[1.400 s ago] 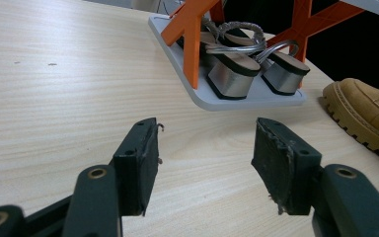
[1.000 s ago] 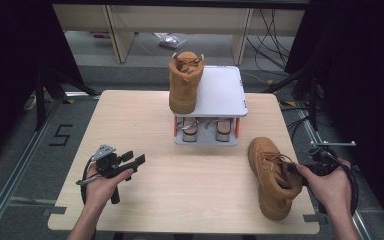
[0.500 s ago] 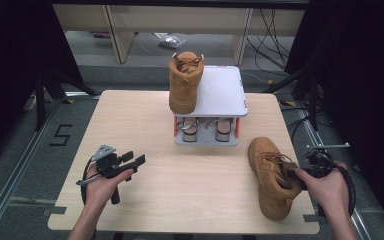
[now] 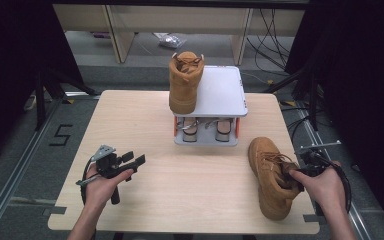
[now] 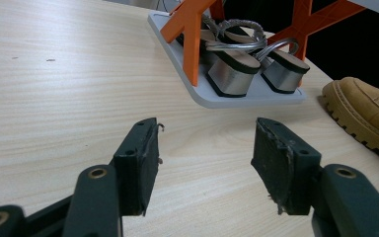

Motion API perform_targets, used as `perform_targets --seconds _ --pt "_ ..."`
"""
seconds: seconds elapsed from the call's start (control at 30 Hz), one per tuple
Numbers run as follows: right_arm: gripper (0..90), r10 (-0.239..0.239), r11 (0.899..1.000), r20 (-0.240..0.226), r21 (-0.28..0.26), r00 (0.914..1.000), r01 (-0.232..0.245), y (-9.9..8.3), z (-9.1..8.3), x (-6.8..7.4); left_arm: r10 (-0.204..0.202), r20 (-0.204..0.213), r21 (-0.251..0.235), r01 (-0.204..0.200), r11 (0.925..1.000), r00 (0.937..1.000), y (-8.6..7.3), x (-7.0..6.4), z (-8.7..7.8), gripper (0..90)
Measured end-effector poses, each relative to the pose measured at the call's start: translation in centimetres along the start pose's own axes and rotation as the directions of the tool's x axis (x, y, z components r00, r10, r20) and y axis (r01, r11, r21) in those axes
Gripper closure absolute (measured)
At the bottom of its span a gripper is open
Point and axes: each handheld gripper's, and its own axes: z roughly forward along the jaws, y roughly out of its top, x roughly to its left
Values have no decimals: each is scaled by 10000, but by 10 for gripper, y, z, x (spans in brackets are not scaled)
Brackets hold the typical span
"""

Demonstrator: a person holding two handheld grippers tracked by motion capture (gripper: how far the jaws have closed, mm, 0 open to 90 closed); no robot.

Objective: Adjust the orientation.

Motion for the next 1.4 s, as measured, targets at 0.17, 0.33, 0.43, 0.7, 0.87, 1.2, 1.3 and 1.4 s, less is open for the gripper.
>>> perform_targets --seconds 0.17,0.33,0.43,0.7,0.87,1.2,1.3,1.4 --pt "742 713 9960 -139 543 9974 -705 1 4 2 2 -40 16 -2 10000 10000 0 0 0 430" --pt "775 424 9952 17 887 9991 -424 5 4 0 10 -46 92 -9 10000 10000 -1 0 0 432" --pt "781 1132 9892 12 937 9936 -1128 6 5 4 12 -36 93 -12 10000 10000 -1 0 0 431" --pt "816 942 9915 -264 927 9952 -914 7 4 -3 -12 -48 100 12 9999 10000 -2 1 1 431" --pt "828 1064 9928 -902 648 9902 -1008 5 2 -13 -76 -76 138 77 9999 9999 -3 1 2 431" --pt "835 1309 9914 -1765 160 9756 -1301 7 2 -30 -131 -99 143 132 9998 9999 0 2 4 431" --pt "835 2112 9773 -2030 259 9561 -2104 9 1 -30 -170 -66 147 171 9997 9998 0 2 6 431" --pt "835 2009 9795 -2210 314 9544 -1989 8 0 -35 -170 -61 200 172 9997 9998 0 2 7 430"
